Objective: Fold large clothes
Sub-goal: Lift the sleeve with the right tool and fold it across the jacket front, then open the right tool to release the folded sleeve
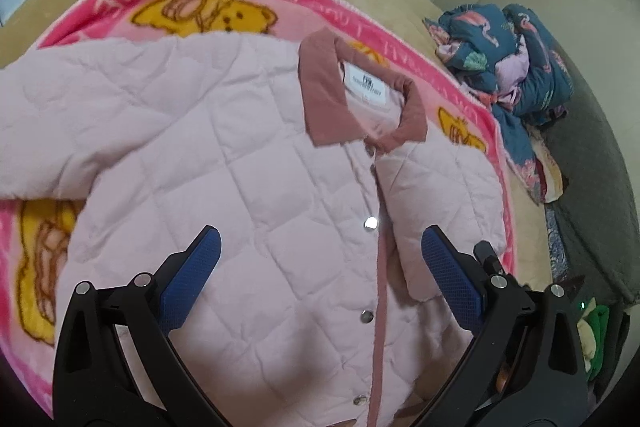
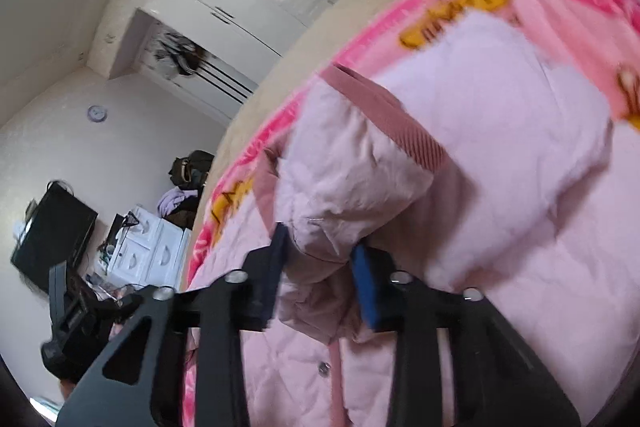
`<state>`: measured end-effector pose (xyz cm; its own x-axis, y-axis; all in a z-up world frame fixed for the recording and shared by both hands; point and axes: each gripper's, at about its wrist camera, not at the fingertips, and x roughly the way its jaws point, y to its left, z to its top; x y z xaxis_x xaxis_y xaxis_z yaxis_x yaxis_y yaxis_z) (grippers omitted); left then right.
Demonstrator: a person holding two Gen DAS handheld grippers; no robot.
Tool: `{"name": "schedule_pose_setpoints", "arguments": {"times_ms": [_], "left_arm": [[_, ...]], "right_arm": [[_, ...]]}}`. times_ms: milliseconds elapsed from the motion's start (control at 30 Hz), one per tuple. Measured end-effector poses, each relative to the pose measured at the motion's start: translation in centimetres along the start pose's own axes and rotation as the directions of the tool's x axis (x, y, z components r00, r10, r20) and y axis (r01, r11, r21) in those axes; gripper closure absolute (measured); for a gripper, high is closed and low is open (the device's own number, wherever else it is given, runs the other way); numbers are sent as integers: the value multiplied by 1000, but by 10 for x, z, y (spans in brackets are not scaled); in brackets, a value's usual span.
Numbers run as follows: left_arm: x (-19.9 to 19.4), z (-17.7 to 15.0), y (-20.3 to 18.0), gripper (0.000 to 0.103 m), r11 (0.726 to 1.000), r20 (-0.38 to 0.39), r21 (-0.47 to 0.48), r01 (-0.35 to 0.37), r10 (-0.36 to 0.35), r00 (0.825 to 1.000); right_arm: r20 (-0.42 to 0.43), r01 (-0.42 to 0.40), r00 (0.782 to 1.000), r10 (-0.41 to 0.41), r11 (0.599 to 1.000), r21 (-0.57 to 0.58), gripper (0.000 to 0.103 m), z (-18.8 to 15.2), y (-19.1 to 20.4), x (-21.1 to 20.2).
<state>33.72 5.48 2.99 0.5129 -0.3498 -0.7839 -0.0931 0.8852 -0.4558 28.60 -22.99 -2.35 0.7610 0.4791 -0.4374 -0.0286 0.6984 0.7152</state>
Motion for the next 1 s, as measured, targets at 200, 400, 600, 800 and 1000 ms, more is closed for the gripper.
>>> {"name": "schedule_pose_setpoints", "arguments": {"times_ms": [200, 400, 600, 800, 1000], "left_arm": [[-14, 10, 10, 9, 996, 38, -48, 77, -75, 996], [-15, 13, 13, 9, 985, 42, -77, 157, -154, 987], [-5, 11, 19, 9, 975, 26, -112, 194, -193, 981], [29, 2, 30, 9, 975, -58, -151, 166, -177, 983], [64, -15, 43, 9, 981, -123, -174, 83, -105, 987]], "right_arm": [[-23, 10, 1000, -17, 958, -287, 78, -21, 55, 10], [-139, -33, 990, -30, 903, -428, 81, -53, 86, 38], [-229, -52, 970, -77, 858, -511, 78, -83, 104, 58], [-268, -95, 963, -39, 879, -467, 46, -83, 96, 43], [-162, 5, 984, -80, 908, -418, 46, -55, 64, 3]]}}
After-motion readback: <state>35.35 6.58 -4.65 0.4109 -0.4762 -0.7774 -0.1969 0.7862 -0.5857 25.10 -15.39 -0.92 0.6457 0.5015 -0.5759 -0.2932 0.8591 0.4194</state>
